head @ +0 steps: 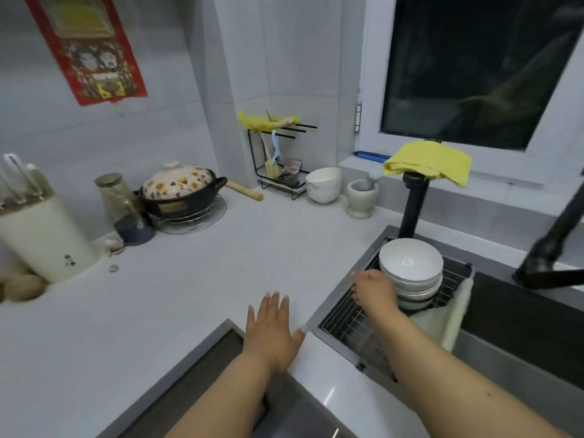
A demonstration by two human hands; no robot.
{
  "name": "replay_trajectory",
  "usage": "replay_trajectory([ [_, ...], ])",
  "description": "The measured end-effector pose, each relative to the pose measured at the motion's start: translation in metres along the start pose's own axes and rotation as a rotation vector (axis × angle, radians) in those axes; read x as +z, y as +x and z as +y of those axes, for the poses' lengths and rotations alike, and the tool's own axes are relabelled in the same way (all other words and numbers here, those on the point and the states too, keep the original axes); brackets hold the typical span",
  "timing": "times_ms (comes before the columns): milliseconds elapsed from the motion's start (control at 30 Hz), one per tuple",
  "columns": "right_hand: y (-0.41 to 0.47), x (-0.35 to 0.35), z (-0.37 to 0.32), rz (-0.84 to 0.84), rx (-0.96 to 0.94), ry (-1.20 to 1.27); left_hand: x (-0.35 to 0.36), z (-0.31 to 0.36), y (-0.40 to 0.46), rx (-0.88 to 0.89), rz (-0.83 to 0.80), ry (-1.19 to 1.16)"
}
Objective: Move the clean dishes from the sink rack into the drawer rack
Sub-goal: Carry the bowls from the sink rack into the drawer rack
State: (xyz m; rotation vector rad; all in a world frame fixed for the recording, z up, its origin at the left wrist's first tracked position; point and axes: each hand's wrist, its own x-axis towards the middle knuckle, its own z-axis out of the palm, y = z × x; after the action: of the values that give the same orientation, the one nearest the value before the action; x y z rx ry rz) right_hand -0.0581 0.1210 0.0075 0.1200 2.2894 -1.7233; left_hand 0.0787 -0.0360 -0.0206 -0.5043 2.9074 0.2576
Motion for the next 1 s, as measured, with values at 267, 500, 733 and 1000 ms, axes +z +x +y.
replay_trajectory([
  [267,0.042,-0.053,0.015,0.263,-0.046,-0.348,0.019,0.040,0.047,0.132,-0.104,0.054],
  [500,0.074,-0.069,0.036,0.186,-0.044,-0.556,0.031,0.061,0.072,0.161,-0.259,0.130],
  [733,0.098,-0.071,0.042,0.065,-0.026,-0.791,0.030,0.065,0.080,0.157,-0.290,0.233],
  [1000,0.105,-0.067,0.036,0.169,-0.128,-0.940,0.035,0.063,0.082,0.165,-0.266,0.226],
])
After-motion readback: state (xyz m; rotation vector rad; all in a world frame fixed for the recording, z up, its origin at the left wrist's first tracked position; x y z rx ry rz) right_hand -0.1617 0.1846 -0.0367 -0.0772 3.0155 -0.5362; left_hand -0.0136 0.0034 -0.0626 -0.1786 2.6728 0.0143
